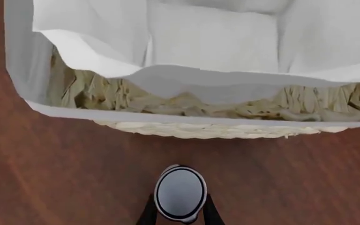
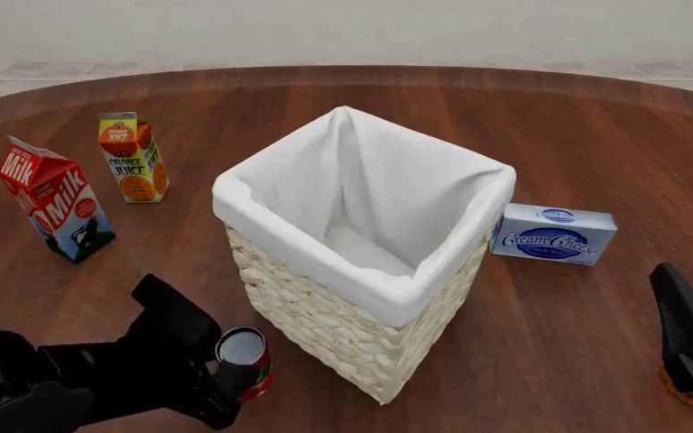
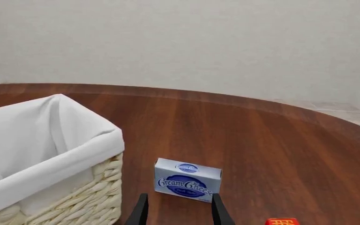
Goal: Pick up the alphabet soup and the tomato sauce, and put them in the basket.
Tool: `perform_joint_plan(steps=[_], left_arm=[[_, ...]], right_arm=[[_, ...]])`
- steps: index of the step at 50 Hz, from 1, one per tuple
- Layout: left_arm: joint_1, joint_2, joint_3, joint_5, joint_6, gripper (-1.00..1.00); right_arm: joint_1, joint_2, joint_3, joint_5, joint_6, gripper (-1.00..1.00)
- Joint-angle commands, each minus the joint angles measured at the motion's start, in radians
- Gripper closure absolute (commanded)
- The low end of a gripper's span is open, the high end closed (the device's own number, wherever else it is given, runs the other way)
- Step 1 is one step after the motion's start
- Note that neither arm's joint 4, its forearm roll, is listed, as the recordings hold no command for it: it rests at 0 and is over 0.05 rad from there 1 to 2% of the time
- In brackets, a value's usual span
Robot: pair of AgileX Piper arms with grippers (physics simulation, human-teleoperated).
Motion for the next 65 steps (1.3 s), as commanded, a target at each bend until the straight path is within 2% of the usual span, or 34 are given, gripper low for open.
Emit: perform_joint_plan(steps=[1, 14, 33, 44, 65], left_arm=[[-0.017, -0.010, 0.009, -0.003, 0.003, 1.00], [0.002, -0.009, 0.005, -0.003, 0.011, 1.00], [0.011, -0.088, -0.012, 0.087, 0.030, 1.00], [0.021, -0.142, -0.036, 0.150, 0.049, 1.00], [0.044, -0.231, -0.068, 0.253, 0.084, 1.00]], right_arm=[[-0.002, 0.012, 0.000, -0.013, -0.002, -1.00], [-0.001, 0.088, 0.000, -0.090, -0.001, -1.00], [0.003, -0.059, 0.000, 0.056, -0.001, -1.00], [0.003, -0.076, 0.000, 0.070, 0.000, -1.00], [0.005, -0.037, -0.001, 0.028, -0.001, -1.00]])
